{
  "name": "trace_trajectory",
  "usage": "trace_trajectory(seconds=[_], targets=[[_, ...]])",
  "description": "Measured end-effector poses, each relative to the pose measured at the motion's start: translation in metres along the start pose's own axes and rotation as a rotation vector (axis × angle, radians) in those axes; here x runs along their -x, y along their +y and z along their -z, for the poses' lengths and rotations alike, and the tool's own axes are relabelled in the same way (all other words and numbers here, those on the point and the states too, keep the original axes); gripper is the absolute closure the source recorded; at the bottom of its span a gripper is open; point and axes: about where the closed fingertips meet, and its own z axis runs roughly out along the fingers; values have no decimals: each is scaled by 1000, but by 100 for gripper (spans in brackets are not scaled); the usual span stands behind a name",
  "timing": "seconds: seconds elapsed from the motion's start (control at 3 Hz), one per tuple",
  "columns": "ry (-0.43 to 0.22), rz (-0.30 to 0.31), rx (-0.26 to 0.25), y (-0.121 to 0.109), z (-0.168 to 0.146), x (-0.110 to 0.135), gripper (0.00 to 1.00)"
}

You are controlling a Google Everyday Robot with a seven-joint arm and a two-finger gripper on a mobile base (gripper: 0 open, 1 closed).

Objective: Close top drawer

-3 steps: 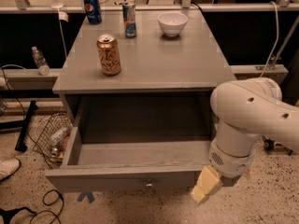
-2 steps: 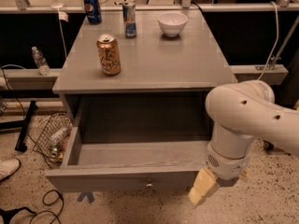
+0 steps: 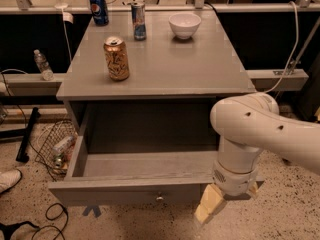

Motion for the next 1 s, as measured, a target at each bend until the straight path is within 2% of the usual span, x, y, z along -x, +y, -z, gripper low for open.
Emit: trace_trajectory(seconds=[0.33,0.67,1.0], targets=[[15,4,-7,4,-10,7,0],[21,1,-8,6,-20,14,18],[1,-19,-19,3,-25,21,42]])
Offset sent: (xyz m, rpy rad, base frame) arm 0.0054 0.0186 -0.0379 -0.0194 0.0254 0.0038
